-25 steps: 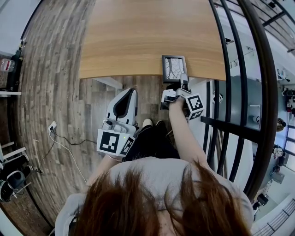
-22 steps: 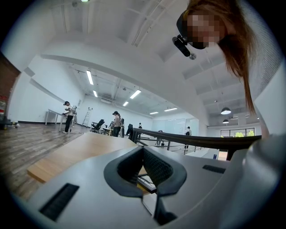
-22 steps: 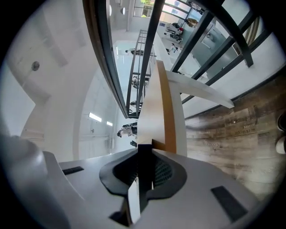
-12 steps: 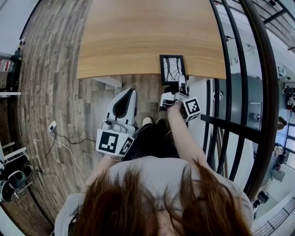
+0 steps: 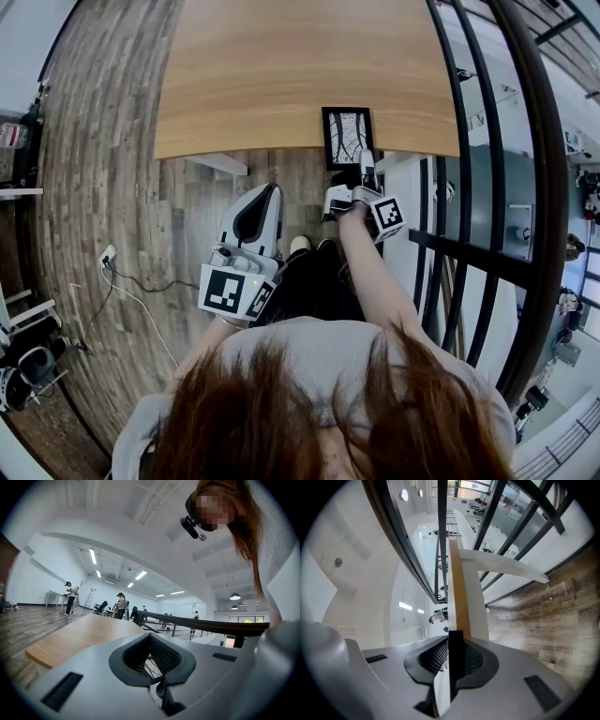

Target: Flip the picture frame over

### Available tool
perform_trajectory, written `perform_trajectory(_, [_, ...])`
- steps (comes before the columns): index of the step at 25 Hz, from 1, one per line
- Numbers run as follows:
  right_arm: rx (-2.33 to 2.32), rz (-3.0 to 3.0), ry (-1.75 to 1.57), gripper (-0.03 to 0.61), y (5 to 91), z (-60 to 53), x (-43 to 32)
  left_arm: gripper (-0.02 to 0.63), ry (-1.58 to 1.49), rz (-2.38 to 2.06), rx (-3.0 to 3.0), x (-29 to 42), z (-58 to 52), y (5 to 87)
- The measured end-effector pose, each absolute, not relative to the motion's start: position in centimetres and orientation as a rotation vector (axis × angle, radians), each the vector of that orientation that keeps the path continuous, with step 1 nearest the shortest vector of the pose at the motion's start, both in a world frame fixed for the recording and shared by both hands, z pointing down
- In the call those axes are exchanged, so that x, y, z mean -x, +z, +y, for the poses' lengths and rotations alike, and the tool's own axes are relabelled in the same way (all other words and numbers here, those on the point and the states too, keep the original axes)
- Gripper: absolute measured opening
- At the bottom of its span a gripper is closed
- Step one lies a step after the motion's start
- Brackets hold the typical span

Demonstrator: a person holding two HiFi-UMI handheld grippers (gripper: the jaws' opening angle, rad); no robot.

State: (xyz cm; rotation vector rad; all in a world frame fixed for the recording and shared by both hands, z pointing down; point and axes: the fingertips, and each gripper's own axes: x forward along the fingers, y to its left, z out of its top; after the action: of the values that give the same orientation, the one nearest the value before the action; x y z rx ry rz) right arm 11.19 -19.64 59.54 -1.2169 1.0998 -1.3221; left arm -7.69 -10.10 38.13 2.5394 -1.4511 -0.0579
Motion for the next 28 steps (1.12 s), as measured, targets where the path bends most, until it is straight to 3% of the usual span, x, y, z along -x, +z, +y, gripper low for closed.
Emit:
perform_trajectory(12, [1.287,1.132,-1.338,0.061,59.3,-19.9,-11.1,0.006,-0.047,-1.454,-2.526,8.0,-10.1,38.4])
perform_trajectory(17, [1.291,1.219,-1.303,0.184,58.6,-20.3,-10.7,0.006,-0.040,-1.450,-2.526,8.1,-10.3,38.5])
perform_trajectory(28, [1.292,1.269,-1.339,0.187,58.5,-18.8,-10.0,0.006,-0.035,-1.449,-2.525,8.2,-10.3,38.9])
